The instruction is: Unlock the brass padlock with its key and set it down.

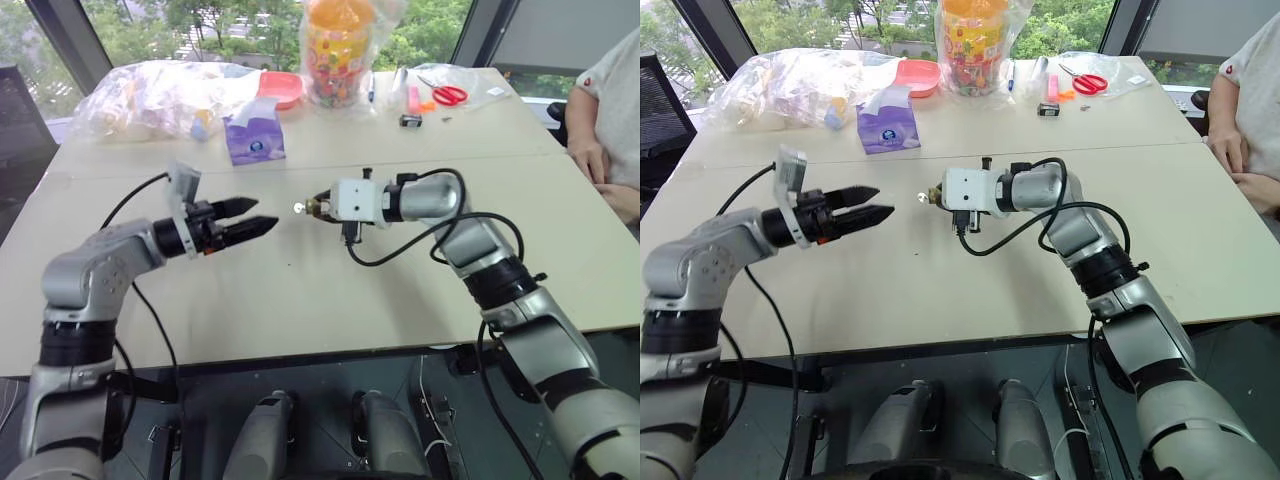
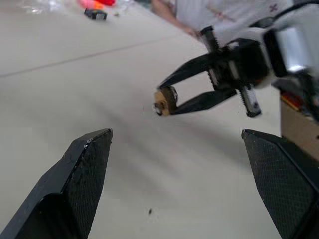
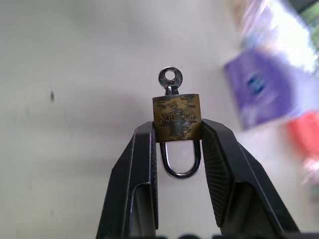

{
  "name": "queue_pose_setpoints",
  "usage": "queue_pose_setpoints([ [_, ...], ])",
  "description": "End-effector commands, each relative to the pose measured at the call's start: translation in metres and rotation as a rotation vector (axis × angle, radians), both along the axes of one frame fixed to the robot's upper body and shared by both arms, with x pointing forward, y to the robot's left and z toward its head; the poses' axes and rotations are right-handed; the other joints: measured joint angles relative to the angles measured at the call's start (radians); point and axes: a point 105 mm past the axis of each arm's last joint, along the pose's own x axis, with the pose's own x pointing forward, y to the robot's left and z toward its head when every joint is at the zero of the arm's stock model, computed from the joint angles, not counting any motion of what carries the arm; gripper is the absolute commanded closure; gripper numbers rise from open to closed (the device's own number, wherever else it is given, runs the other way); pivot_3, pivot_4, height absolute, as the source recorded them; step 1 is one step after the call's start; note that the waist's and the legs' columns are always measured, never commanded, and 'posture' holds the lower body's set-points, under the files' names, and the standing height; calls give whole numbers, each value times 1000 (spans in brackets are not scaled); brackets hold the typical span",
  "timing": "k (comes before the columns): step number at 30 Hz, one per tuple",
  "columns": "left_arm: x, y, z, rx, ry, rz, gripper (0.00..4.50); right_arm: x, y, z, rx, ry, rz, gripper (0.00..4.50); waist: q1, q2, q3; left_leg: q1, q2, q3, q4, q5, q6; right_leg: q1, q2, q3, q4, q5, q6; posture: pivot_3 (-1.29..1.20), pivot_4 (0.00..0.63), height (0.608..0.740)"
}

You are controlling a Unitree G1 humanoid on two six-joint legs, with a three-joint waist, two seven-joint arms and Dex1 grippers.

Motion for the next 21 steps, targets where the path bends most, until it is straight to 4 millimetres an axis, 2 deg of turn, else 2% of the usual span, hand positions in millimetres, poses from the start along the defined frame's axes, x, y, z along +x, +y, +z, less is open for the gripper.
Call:
queue_pose_setpoints([
  [1, 8, -6, 13, -34, -32, -64, 172, -7, 3, 27, 70, -103, -5, 3811, 0, 0, 0, 0, 0, 0, 0, 0, 0, 0, 0, 0, 0, 0, 0, 0, 150, 740],
  [2, 11, -8, 14, -36, -33, -76, 717, -7, 3, 29, 81, -107, -12, 3811, -1, 0, 0, 0, 0, 0, 1, 0, 0, 0, 0, 0, 0, 0, 0, 0, 150, 740],
  [3, 14, -11, 16, -44, -34, -85, 943, -7, 3, 31, 86, -114, -18, 3811, 0, 0, 0, 0, 0, 1, 1, 0, 0, 0, 0, 0, 0, 0, 0, 0, 150, 740],
  [7, 18, -20, 17, -34, -34, -138, 2752, -7, 4, 34, 97, -125, -35, 3811, 0, 0, 0, 0, 0, 1, 1, 0, 1, 1, 0, 0, 0, 0, 0, 0, 150, 740],
  [8, 18, -22, 16, -33, -32, -152, 3071, -7, 4, 34, 99, -127, -36, 3811, 0, 0, 0, 0, 0, 1, 1, 0, 1, 0, 0, 0, 0, 0, 0, 0, 150, 740],
  [20, 23, -27, 17, -45, -35, -175, 3071, -10, 4, 34, 93, -128, -45, 3811, 1, 0, 0, 0, 0, 0, 0, 0, 1, 0, 0, 0, -1, 0, 0, 0, 150, 740],
  [21, 23, -27, 17, -45, -34, -176, 3604, -10, 4, 34, 93, -128, -45, 3811, 1, 0, 0, 0, 0, 0, 1, 0, 1, 0, 0, 0, 0, 0, 0, 0, 150, 740],
])
